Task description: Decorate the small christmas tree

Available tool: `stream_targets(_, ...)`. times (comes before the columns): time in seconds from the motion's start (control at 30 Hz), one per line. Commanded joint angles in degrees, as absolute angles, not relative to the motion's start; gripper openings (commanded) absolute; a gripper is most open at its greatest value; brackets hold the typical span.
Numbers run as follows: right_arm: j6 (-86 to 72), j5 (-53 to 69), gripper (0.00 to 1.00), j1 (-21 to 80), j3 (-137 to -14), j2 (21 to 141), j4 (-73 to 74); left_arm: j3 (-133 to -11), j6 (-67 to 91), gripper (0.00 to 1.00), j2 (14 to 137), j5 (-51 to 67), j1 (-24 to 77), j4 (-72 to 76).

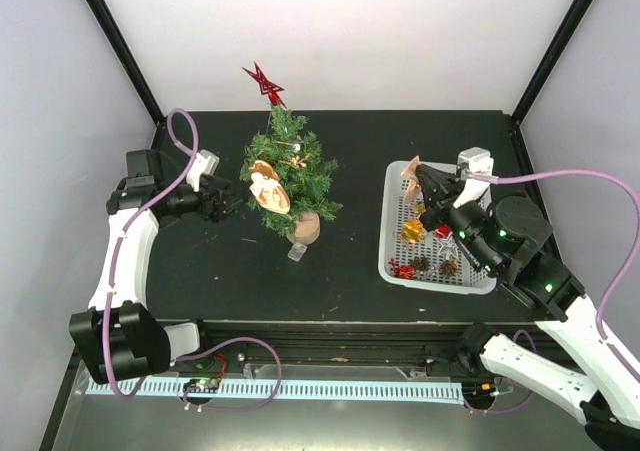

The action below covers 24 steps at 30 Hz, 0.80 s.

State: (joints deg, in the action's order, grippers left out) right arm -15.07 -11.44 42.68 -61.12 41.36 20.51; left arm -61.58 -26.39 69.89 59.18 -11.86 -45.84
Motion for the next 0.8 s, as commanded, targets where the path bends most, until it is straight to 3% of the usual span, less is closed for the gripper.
stream_targets(0.0, -14.5, -12.7, 0.01, 42.2, -58.7, 40.8, 19.1, -62.6, -27.6, 0.85, 69.4, 59.4, -11.6, -46.0)
stream_targets(0.1, -15.5, -18.8, 0.01, 40.8, -58.0, 41.1, 20.6, -62.5, -27.1, 0.85, 69.2, 59.0, -11.6, -45.4)
stream_targets(0.43, -19.3, -13.5, 0.01, 31.5, -58.0, 46.2, 25.2, -62.1, -27.0, 0.85, 69.3, 59.3, -11.6, -45.4)
stream_targets(0.77, -32.4, 8.0, 0.01, 31.5, -77.7, 65.1, 29.9, -61.7, -25.3, 0.85, 71.5, 59.2, -11.6, -44.3)
